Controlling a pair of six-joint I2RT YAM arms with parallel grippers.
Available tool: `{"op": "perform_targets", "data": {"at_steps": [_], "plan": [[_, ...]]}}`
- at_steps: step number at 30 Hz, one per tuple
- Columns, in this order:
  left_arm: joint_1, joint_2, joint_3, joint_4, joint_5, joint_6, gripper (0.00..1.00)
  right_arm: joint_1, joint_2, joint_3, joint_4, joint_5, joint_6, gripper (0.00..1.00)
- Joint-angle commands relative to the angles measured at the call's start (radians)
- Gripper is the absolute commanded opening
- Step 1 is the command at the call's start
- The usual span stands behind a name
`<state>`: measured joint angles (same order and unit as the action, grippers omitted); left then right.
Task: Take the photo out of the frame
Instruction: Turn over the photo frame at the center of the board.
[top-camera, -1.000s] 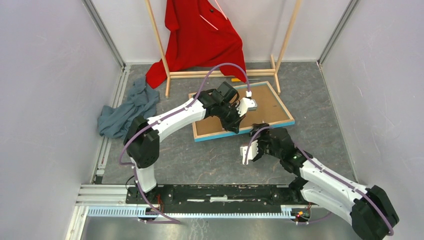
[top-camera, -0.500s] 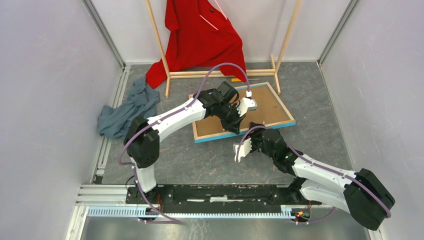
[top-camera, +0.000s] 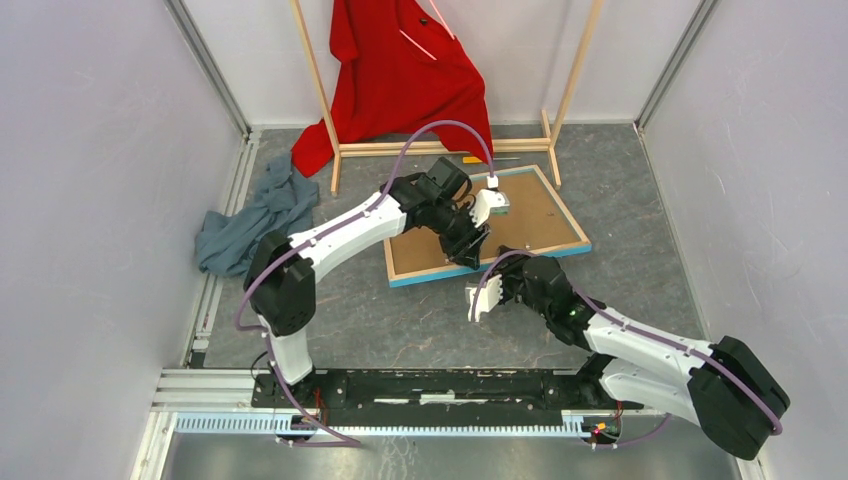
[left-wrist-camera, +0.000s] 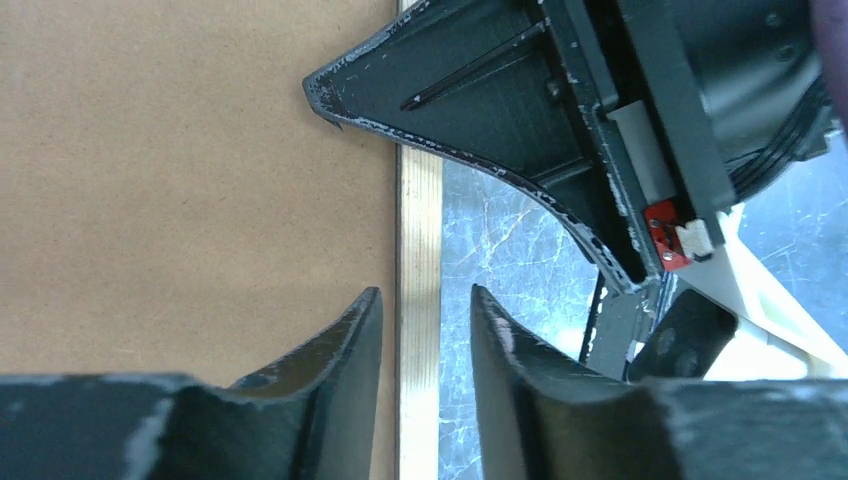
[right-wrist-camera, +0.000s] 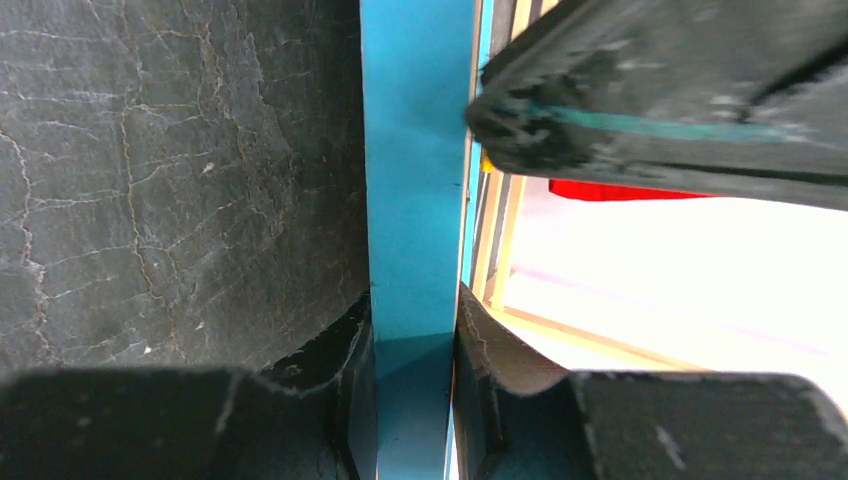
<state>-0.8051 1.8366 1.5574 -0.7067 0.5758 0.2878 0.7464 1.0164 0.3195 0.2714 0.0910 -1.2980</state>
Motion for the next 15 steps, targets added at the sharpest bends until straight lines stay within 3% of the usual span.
{"op": "perform_targets", "data": {"at_steps": [1, 8, 12, 15], "plan": [[0.042, -0.096, 0.04, 0.025, 0.078, -0.025, 0.51, 0.005, 0.001, 0.071, -0.088, -0.008, 0.017, 0.08], [0.161, -0.24, 0.028, 0.058, 0.073, -0.032, 0.89, 0.005, -0.019, 0.128, -0.169, -0.007, 0.012, 0.05], [0.233, -0.334, -0.006, 0.115, -0.018, -0.066, 0.98, 0.005, -0.03, 0.212, -0.259, -0.011, 0.042, 0.04], [0.279, -0.398, -0.045, 0.167, -0.19, -0.108, 1.0, 0.007, -0.031, 0.303, -0.37, -0.027, 0.076, 0.0]]}}
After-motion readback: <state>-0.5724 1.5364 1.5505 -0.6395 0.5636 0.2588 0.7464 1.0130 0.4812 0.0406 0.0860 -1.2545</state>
